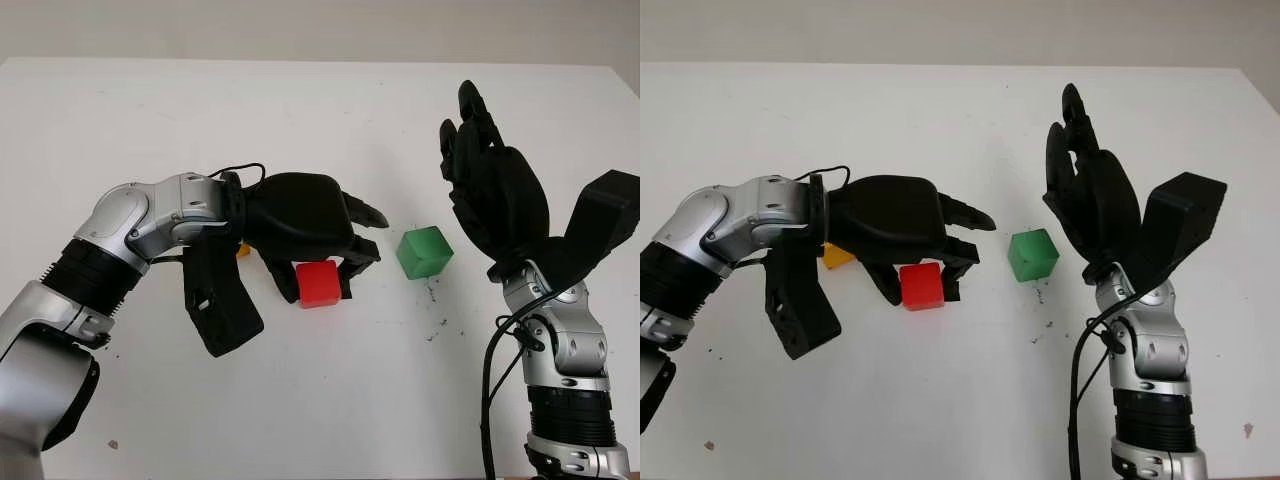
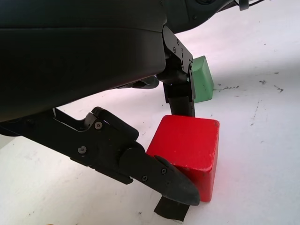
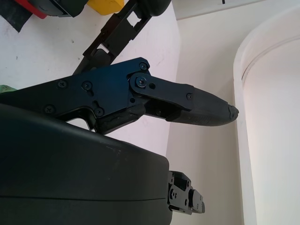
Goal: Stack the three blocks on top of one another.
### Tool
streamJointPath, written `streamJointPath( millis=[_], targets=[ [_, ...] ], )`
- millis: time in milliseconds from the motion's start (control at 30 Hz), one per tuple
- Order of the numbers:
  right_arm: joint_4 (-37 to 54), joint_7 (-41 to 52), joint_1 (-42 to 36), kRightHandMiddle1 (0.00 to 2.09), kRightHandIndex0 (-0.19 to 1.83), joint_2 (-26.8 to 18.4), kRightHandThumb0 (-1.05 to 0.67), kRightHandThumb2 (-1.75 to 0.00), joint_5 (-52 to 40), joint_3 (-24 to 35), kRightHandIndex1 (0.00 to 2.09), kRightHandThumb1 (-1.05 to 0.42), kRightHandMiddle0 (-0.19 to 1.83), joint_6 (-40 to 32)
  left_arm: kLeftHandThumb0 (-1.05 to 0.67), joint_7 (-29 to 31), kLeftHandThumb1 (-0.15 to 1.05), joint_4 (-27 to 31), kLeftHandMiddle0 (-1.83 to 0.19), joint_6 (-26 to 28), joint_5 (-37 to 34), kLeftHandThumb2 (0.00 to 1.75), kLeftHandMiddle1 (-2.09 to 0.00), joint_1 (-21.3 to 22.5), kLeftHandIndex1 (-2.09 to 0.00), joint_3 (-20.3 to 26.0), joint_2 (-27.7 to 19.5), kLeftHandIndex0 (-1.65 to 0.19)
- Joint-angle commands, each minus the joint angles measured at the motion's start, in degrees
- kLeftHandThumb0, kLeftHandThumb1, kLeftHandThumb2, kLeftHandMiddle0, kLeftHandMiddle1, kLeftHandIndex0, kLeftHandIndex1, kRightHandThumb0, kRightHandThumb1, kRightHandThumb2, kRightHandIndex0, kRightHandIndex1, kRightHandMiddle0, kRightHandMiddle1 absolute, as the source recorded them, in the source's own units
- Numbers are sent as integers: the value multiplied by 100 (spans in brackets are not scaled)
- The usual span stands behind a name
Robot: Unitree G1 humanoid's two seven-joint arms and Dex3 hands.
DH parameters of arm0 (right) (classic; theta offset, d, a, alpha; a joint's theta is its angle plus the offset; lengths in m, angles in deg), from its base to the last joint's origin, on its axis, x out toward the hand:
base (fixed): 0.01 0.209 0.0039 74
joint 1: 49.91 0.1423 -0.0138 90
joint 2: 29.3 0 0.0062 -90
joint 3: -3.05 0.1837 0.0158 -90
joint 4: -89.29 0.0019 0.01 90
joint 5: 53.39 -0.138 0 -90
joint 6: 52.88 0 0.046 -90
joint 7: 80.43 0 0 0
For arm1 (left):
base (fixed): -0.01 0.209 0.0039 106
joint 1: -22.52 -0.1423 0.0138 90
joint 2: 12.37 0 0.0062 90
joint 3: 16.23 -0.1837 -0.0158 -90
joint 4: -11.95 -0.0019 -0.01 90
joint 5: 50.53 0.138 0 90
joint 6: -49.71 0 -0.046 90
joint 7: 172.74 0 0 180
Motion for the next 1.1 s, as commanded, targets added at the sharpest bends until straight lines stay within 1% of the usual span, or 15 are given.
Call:
streamJointPath(
  millis=[0,100,167,233,300,367,400,433,500,567,633,700,867,967,1067],
  targets=[
    [121,-19,-30,0,-19,-15,-75,-65,-18,27,0,-105,-19,-21,-62,-85,98,-18,-26,-26,55,6,-4,-35,-142,-23,-8,-36],
    [122,-39,-27,0,-19,-9,-75,-65,-25,28,0,-105,-19,-31,-62,-198,98,2,-25,-13,180,5,-4,-39,-142,-18,-23,-37],
    [112,-42,-24,0,-19,-6,-75,-65,-20,25,0,-105,-19,-14,-61,-326,95,31,-22,-18,330,5,-3,-33,-135,-22,-46,-36],
    [121,-35,-28,0,-19,-11,-75,-65,-29,22,0,-105,-19,-30,-55,-434,92,77,-17,-26,523,4,-1,-13,-127,-48,-82,-32],
    [134,-24,-40,0,-19,-31,-75,-66,-4,5,0,-105,-19,-23,-50,-571,91,100,-13,-75,722,5,-3,20,-110,-78,-119,-30],
    [121,-6,-40,0,-19,-36,-74,-68,1,2,0,-105,-19,1,-42,-732,89,110,-9,-138,917,5,-4,54,-83,-110,-156,-30],
    [107,-10,-36,0,-19,-27,-74,-68,2,6,0,-105,-19,17,-40,-759,89,122,-8,-157,984,5,-5,70,-73,-124,-176,-31],
    [102,-24,-32,0,-19,-19,-74,-67,8,7,0,-105,-19,17,-39,-767,88,130,-6,-176,1031,5,-5,87,-61,-138,-194,-32],
    [116,-46,-28,0,-19,-16,-75,-67,14,5,0,-105,-19,-14,-39,-805,86,124,-3,-212,1089,5,-5,105,-44,-155,-216,-31],
    [120,-32,-28,0,-19,-19,-75,-66,-4,6,0,-105,-19,-26,-40,-921,85,102,0,-263,1175,5,-4,124,-32,-173,-236,-25],
    [125,-30,-29,0,-19,-14,-75,-67,-28,15,0,-105,-19,-45,-43,-1009,84,86,6,-291,1249,5,-3,140,-19,-188,-253,-14],
    [108,-6,-32,0,-19,-26,-76,-66,-30,18,0,-105,-19,-28,-44,-1063,85,82,9,-324,1279,6,-2,155,-13,-187,-277,-7],
    [97,-7,-28,0,-19,-36,-75,-67,8,6,0,-105,-19,-19,-48,-1147,86,129,17,-358,1294,6,-1,169,-1,-138,-340,17],
    [87,10,-31,0,-19,-39,-75,-68,-12,21,0,-105,-19,-14,-52,-1187,86,192,19,-324,1226,6,0,165,0,-52,-418,19],
    [85,8,-29,0,-19,-27,-74,-67,-28,29,0,-105,-19,-23,-64,-1039,86,323,19,-201,985,6,0,170,0,120,-537,19]
  ],
)
